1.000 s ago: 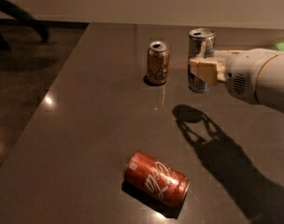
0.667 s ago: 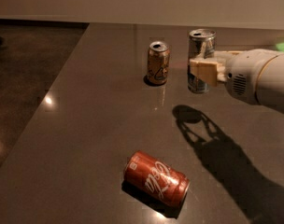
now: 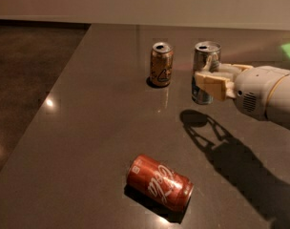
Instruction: Place redbull can upright
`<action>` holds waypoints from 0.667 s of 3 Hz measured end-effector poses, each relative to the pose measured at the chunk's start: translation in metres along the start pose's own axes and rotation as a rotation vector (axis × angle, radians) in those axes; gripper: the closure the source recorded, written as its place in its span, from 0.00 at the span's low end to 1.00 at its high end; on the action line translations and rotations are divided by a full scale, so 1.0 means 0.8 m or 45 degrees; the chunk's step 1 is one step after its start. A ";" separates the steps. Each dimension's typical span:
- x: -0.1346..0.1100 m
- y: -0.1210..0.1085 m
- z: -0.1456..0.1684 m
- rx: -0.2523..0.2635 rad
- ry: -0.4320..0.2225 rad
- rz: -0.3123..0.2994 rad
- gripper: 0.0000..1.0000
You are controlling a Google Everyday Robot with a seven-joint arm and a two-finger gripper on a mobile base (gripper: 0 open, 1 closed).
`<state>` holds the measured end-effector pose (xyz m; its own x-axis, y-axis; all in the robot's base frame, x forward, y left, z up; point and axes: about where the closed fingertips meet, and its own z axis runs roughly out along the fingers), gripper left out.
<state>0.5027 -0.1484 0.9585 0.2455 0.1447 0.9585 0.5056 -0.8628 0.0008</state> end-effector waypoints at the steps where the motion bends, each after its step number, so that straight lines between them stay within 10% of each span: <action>1: -0.016 0.004 -0.003 0.006 0.018 -0.031 1.00; 2: -0.031 0.014 -0.009 -0.021 0.039 -0.036 1.00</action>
Offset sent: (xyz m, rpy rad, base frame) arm -0.0089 -0.0373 -0.0357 -0.0127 -0.0713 -0.0454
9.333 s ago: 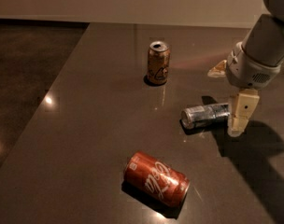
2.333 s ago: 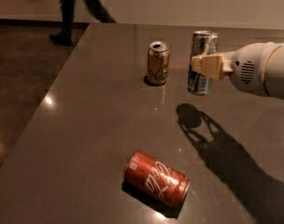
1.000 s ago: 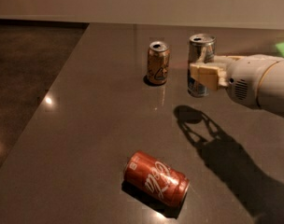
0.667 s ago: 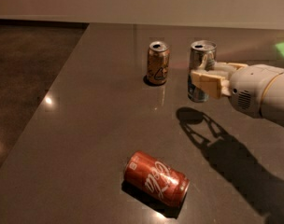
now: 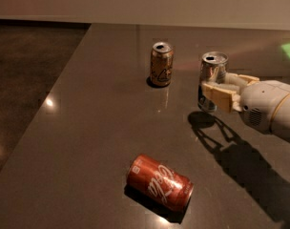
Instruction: Place redbull can upright
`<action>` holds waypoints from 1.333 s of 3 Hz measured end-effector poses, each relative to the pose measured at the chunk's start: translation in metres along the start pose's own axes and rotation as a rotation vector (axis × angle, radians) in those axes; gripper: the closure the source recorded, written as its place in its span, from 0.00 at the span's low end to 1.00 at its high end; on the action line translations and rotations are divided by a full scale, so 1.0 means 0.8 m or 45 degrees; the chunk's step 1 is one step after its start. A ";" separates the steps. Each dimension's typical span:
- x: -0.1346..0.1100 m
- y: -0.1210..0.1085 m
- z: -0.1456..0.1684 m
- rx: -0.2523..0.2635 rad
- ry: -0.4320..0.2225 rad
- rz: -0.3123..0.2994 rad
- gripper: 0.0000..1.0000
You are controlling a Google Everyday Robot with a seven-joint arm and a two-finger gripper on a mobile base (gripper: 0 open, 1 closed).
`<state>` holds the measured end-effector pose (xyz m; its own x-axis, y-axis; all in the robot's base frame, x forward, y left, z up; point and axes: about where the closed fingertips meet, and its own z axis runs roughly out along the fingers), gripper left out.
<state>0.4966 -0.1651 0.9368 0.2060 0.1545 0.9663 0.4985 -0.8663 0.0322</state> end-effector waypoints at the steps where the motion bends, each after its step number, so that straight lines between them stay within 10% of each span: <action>1: -0.012 0.008 -0.005 -0.021 0.050 0.017 1.00; 3: -0.036 0.023 -0.012 -0.069 0.092 0.056 0.98; 4: -0.043 0.025 -0.013 -0.078 0.101 0.073 0.75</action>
Offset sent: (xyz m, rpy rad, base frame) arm -0.0052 -0.0319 -0.0264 0.0535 -0.0712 -0.0693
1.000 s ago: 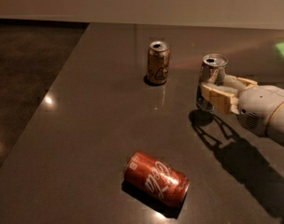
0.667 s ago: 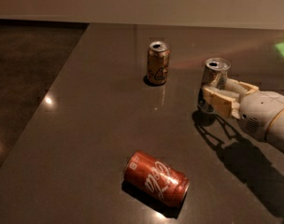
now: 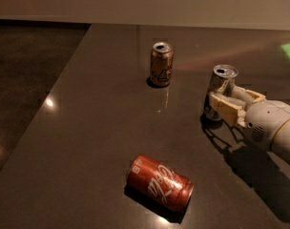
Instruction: Place redbull can upright
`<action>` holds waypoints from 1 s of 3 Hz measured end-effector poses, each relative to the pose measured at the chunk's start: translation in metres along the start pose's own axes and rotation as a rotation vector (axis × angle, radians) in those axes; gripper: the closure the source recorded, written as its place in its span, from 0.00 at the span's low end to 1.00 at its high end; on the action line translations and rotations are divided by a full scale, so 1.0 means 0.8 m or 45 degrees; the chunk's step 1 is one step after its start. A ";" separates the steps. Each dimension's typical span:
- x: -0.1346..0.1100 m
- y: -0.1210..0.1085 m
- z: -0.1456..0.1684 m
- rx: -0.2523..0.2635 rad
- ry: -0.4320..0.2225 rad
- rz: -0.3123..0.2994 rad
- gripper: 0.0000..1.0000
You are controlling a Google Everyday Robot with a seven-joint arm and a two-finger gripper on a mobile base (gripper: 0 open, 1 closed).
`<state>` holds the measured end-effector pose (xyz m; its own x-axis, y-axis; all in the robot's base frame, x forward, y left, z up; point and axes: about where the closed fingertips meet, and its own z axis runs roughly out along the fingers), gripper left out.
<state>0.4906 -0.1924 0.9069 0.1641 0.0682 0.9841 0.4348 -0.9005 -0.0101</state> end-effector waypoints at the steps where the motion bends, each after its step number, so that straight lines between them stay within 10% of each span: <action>1: -0.005 0.001 -0.003 -0.002 0.032 0.006 0.52; 3: -0.009 -0.001 -0.004 0.014 0.065 0.017 0.06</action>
Offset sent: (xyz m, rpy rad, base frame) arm -0.0089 -0.0062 -0.0119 0.0258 -0.0761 0.0182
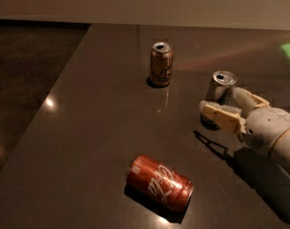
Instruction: Place redbull can upright
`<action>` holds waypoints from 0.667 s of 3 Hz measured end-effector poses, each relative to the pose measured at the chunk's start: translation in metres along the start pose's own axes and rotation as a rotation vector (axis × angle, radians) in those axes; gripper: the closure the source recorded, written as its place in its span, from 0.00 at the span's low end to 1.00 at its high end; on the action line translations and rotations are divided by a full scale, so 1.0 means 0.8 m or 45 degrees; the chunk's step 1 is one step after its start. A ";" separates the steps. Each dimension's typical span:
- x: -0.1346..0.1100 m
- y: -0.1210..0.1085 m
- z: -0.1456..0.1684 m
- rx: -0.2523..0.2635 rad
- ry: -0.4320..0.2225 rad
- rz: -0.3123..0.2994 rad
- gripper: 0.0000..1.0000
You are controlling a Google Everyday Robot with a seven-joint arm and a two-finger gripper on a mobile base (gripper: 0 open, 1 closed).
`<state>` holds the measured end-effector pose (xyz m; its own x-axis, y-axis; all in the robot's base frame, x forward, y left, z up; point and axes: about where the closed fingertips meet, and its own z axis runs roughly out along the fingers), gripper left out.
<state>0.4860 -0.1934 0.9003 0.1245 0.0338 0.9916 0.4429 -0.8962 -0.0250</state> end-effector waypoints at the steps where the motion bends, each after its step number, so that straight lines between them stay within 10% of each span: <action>1: 0.001 -0.001 0.001 0.002 0.000 0.007 0.00; 2: 0.001 -0.001 0.001 0.002 0.000 0.007 0.00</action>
Offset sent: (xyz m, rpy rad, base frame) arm 0.0002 0.0012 0.0003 0.0046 0.0026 0.0010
